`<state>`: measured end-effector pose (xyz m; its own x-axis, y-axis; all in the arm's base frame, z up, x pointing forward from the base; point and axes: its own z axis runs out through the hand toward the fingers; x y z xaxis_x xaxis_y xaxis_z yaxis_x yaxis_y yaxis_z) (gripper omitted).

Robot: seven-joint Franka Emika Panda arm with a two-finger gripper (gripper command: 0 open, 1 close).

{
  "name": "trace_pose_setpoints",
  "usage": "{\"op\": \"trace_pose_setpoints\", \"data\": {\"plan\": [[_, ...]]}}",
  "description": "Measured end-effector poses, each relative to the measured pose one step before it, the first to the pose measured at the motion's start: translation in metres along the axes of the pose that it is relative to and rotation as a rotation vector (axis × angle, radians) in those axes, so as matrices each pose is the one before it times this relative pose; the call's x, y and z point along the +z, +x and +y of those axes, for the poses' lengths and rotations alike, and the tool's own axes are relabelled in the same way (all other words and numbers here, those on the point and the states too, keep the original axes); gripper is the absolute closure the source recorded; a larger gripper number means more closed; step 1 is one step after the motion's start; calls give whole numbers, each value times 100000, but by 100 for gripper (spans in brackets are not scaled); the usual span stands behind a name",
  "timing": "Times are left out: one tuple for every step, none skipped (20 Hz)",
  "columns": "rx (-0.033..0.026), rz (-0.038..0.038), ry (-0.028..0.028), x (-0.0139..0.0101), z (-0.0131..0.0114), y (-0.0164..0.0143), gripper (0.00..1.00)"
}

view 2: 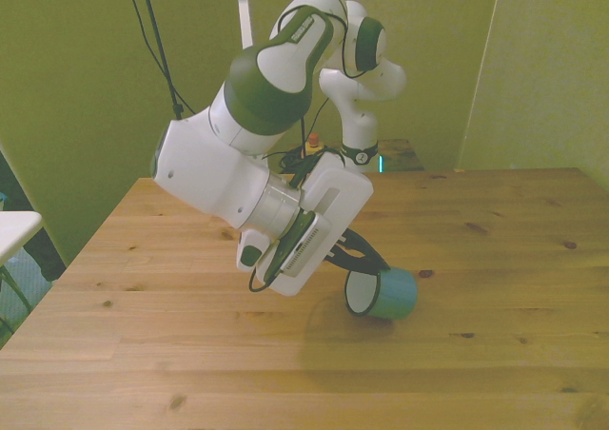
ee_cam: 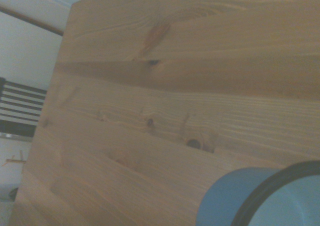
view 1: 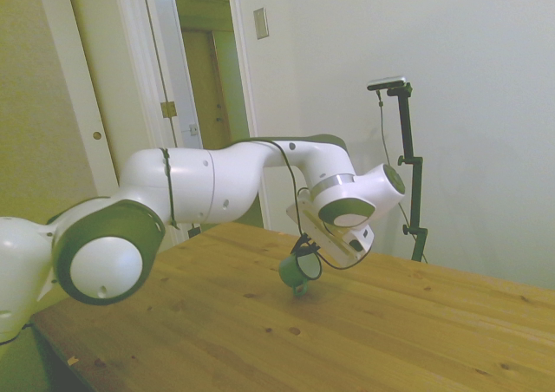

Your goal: Flip the mug upright

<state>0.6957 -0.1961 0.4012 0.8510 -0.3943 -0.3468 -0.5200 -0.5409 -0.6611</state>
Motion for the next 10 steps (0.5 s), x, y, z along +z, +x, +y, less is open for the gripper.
{"op": "trace_pose_setpoints", "data": {"plan": [[-1037, 2143, -2624, -341, -609, -886, 100], [-1220, 2196, -3133, -281, -604, -953, 100], [-1411, 2319, -3133, -125, -618, -904, 100], [-1335, 2549, -3373, -54, -666, -931, 100], [-1459, 3162, -4110, 9, -692, -887, 100], [-1699, 2847, -3813, 54, -688, -898, 100], [-1831, 2722, -3780, 226, -693, -934, 100], [-1928, 2720, -4324, 327, -581, -895, 100], [-1365, 2369, -3324, 443, -473, -856, 100], [-636, 2169, -2776, 501, -428, -907, 100]]}}
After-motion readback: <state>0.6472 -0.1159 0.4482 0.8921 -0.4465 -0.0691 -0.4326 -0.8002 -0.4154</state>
